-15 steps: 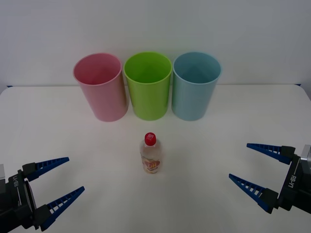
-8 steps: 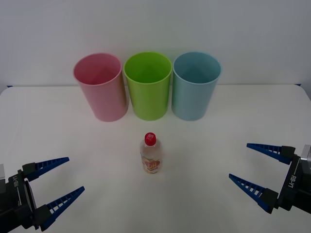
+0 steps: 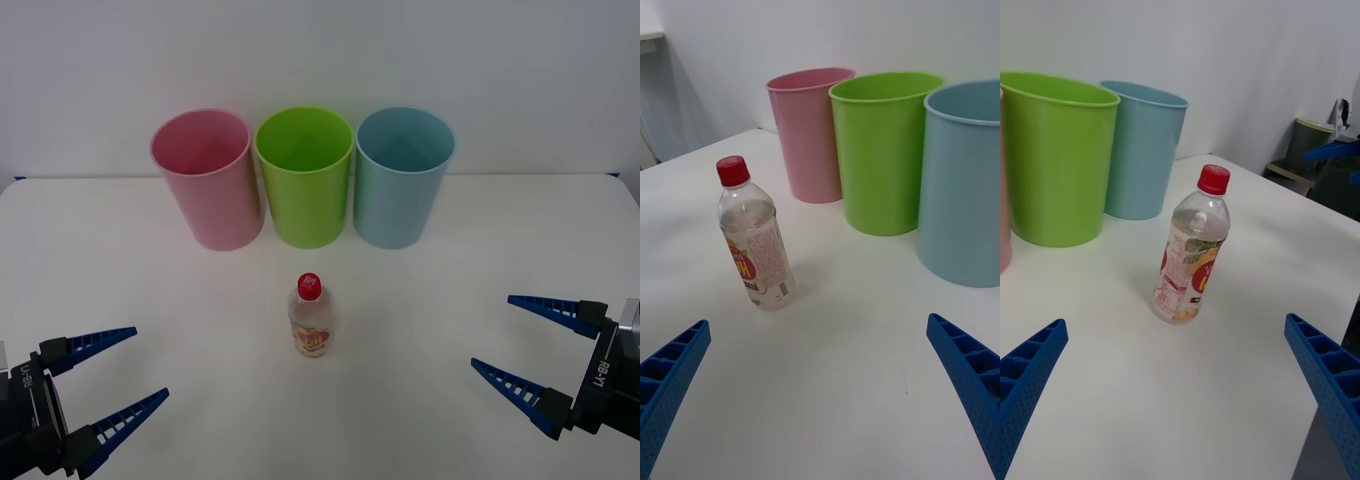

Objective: Put cans in the blue bin and PET bottles in the pink bin and trash in the green bin.

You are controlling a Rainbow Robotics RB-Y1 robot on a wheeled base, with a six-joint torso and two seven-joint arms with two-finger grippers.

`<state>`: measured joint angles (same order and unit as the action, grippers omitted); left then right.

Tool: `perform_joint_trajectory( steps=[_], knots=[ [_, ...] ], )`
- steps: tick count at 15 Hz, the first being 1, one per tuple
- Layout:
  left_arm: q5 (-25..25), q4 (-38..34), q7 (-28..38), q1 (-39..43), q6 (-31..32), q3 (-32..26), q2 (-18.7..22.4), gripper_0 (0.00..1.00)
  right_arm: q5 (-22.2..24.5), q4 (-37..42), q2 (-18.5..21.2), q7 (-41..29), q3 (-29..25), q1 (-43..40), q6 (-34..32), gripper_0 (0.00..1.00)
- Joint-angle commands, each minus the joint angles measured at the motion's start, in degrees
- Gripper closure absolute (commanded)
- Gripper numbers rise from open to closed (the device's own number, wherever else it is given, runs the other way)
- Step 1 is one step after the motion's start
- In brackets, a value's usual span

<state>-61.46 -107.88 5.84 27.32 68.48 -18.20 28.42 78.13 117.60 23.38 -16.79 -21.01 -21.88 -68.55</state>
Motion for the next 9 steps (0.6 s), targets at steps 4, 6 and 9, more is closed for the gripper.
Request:
perform_joint_trajectory(
  steps=[4, 6, 9],
  knots=[
    [-1.03, -0.40, -1.79, -0.16, -0.19, 3.43, 0.06, 0.00, 0.00, 0.00, 0.00, 0.00, 0.00, 0.00, 0.00, 0.00],
    [-1.12, 0.39, -2.41, -1.39, -1.33, 7.04, 0.06, 0.00, 0.00, 0.00, 0.00, 0.00, 0.00, 0.00, 0.00, 0.00],
    [-1.12, 3.46, -6.72, -5.96, -7.13, 13.19, -0.38, 0.00, 0.00, 0.00, 0.00, 0.00, 0.00, 0.00, 0.00, 0.00]
  ],
)
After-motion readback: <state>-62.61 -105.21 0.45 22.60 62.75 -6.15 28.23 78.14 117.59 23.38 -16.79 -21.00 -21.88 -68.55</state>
